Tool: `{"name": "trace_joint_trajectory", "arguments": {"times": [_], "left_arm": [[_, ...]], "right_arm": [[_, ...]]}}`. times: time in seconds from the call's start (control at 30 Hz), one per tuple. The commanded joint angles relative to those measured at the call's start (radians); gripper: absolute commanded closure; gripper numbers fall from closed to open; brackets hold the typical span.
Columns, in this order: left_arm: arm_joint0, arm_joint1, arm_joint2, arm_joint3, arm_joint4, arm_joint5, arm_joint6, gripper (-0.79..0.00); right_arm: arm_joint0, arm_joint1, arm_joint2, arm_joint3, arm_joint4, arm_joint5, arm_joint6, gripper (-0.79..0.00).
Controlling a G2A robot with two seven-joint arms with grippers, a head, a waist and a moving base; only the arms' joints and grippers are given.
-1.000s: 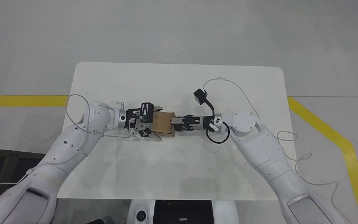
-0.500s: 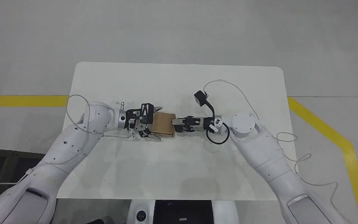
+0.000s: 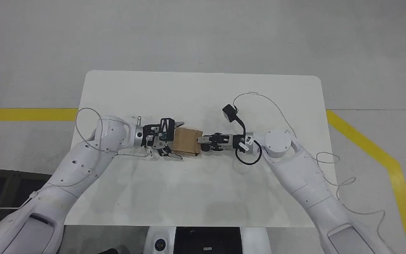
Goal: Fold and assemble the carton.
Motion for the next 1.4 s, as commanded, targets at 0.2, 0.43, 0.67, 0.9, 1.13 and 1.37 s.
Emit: {"name": "trace_joint_trajectory", "arguments": {"times": [0.2, 0.43, 0.67, 0.9, 1.13, 1.37], "left_arm": [[0.001, 0.001, 0.001, -0.002, 0.003, 0.0, 0.003, -0.785], [0.001, 0.001, 0.002, -0.009, 0.004, 0.0, 0.004, -0.785], [0.001, 0.001, 0.001, -0.007, 0.008, 0.002, 0.005, -0.785], [0.001, 0.0, 0.001, -0.007, 0.009, 0.002, 0.01, -0.785], [0.002, 0.0, 0.001, -0.009, 0.01, 0.001, 0.01, -0.785], [0.002, 0.001, -0.001, -0.011, 0.012, 0.003, 0.01, -0.785]], "right_arm": [[-0.014, 0.008, 0.015, -0.023, -0.021, 0.026, -0.001, -0.234], [-0.012, 0.011, 0.014, -0.037, -0.041, 0.058, 0.006, -0.231], [-0.007, 0.01, 0.004, -0.033, -0.048, 0.071, 0.008, -0.225], [-0.01, 0.012, 0.006, -0.036, -0.057, 0.082, 0.001, -0.219], [-0.001, 0.009, -0.004, -0.039, -0.059, 0.086, 0.006, -0.215], [0.029, 0.0, -0.027, -0.012, -0.06, 0.082, 0.013, -0.215]]}}
